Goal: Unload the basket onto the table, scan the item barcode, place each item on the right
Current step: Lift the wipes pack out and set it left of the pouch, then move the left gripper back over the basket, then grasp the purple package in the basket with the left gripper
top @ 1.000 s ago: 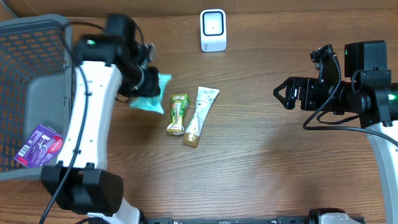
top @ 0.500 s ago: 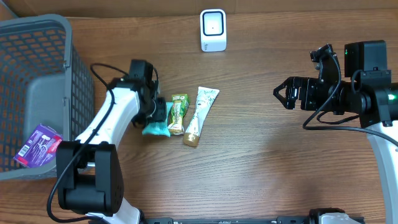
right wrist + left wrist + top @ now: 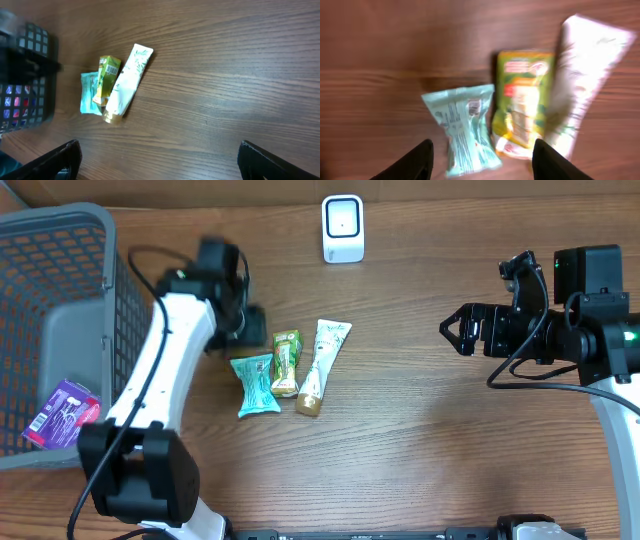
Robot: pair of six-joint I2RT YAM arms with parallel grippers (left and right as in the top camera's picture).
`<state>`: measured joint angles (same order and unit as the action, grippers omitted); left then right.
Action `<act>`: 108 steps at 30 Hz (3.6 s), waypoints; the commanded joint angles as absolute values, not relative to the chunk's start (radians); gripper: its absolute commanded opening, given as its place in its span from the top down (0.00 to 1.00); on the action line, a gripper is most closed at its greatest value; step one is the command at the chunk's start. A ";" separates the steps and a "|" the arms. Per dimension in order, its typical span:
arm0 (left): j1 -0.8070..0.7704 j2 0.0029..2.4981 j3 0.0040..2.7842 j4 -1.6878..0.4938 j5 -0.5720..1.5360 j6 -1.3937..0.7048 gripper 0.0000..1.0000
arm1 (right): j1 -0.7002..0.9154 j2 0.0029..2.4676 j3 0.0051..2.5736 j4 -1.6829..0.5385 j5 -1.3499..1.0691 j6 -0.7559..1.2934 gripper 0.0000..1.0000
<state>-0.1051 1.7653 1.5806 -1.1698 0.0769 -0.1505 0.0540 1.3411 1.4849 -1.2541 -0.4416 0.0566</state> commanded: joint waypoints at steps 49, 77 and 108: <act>0.695 1.639 1.634 -1.305 -0.084 -0.304 0.14 | 0.059 1.338 1.496 -1.275 -0.446 0.055 0.00; 0.695 1.952 1.354 -1.009 -0.168 -0.318 0.56 | 0.059 1.338 1.496 -1.277 -0.446 0.055 0.00; 0.692 1.867 2.189 -1.566 -0.102 -0.221 0.96 | 0.059 1.338 1.496 -1.262 -0.446 0.056 0.00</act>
